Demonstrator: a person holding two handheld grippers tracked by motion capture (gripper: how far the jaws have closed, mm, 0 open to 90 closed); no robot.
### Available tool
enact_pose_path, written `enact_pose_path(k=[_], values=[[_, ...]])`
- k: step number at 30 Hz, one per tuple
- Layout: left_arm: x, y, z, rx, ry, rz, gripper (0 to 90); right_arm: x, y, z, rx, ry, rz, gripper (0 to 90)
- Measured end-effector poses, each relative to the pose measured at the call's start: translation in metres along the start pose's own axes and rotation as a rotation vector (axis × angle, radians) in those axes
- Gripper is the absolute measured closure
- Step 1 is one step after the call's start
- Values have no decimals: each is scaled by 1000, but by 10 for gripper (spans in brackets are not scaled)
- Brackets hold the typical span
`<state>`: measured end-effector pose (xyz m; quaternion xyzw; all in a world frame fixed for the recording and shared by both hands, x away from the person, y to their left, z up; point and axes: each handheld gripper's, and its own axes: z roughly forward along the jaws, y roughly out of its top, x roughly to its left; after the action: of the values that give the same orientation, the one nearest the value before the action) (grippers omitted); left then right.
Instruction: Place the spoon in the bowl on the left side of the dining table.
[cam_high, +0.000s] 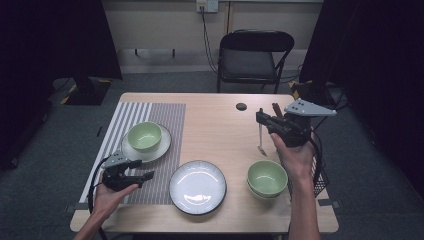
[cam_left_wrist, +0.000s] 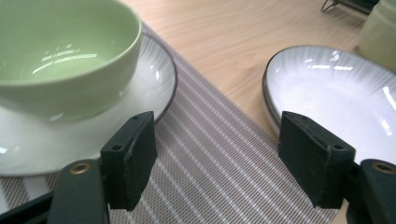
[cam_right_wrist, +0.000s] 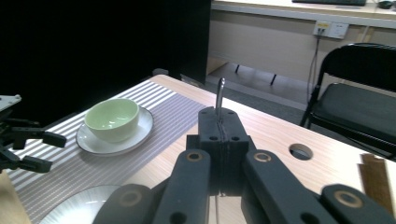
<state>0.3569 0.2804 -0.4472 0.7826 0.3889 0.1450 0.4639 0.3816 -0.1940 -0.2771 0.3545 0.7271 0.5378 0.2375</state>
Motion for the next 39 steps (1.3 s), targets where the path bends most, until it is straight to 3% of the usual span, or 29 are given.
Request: enact_pose_path(k=[3, 8, 9, 14, 18, 21, 23, 25, 29, 31, 39], values=[[-3, 8, 1, -4, -28, -11, 254, 3, -1, 5, -7, 25, 2, 900], [-10, 22, 3, -25, -41, 18, 268, 10, 0, 17, -7, 65, 4, 900], [-14, 30, 5, -33, -66, 26, 273, 12, 0, 19, -4, 68, 1, 900], [-28, 51, 12, -57, -84, 88, 288, 19, 1, 31, -6, 99, 5, 900], [-37, 63, 18, -71, -127, 101, 313, 32, 0, 43, 22, 129, -26, 900], [-43, 72, 22, -72, -129, 138, 329, 39, -1, 53, 34, 153, -31, 900], [-48, 77, 24, -89, -140, 137, 337, 43, -1, 59, 35, 170, -28, 900], [-51, 83, 25, -102, -134, 135, 290, 47, -1, 64, 33, 186, -24, 900], [-58, 92, 26, -139, -182, 128, 321, 54, -1, 74, 37, 210, -24, 900], [-61, 96, 27, -145, -246, 89, 337, 57, -1, 78, 40, 224, -24, 900], [-76, 115, 23, -206, -279, 150, 414, 72, 3, 86, 27, 269, -32, 900]])
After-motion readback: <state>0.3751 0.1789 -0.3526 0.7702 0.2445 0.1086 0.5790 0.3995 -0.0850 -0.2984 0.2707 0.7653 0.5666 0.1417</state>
